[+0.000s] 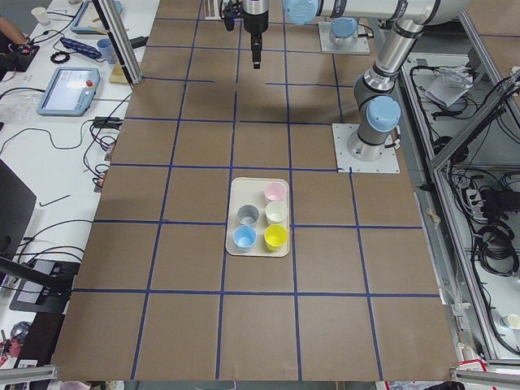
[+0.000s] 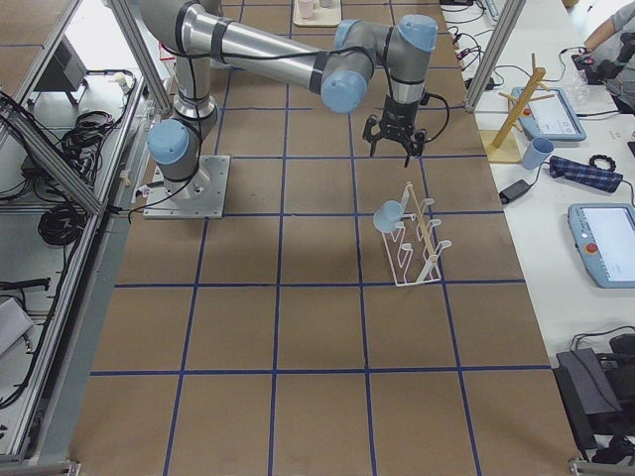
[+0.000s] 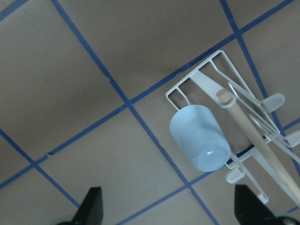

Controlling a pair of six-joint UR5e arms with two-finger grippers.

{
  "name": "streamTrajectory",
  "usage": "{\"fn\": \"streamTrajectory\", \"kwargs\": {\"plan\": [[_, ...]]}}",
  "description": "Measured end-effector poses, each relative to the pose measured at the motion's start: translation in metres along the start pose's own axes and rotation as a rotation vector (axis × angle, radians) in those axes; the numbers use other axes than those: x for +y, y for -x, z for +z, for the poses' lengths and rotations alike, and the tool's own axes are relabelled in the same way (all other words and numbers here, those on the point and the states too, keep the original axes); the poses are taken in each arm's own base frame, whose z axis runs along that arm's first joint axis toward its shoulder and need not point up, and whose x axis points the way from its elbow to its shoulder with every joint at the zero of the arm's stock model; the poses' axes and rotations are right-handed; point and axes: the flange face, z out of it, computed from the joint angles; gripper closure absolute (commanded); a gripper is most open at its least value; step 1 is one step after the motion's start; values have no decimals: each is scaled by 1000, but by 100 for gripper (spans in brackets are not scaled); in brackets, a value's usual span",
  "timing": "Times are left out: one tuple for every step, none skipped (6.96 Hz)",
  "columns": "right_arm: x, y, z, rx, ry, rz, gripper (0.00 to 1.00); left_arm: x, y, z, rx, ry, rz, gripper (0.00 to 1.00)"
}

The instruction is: Transfer IKEA cup to right arm and place on rack

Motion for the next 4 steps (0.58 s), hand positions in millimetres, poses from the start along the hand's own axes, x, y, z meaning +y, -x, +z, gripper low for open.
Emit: {"fn": "streamTrajectory", "kwargs": {"plan": [[-26,44,-24,-15,4,97,0,-1,-2,2,1,4,5,0],[-47,88,-43,-16,5,191,0,-2,-2,4,0,8,6,0],[-57,131,-56,-15,-10,312,0,-2,-2,5,-3,9,5,0],[-58,167,-64,-48,-55,462,0,-1,-2,5,-4,10,6,0]]}}
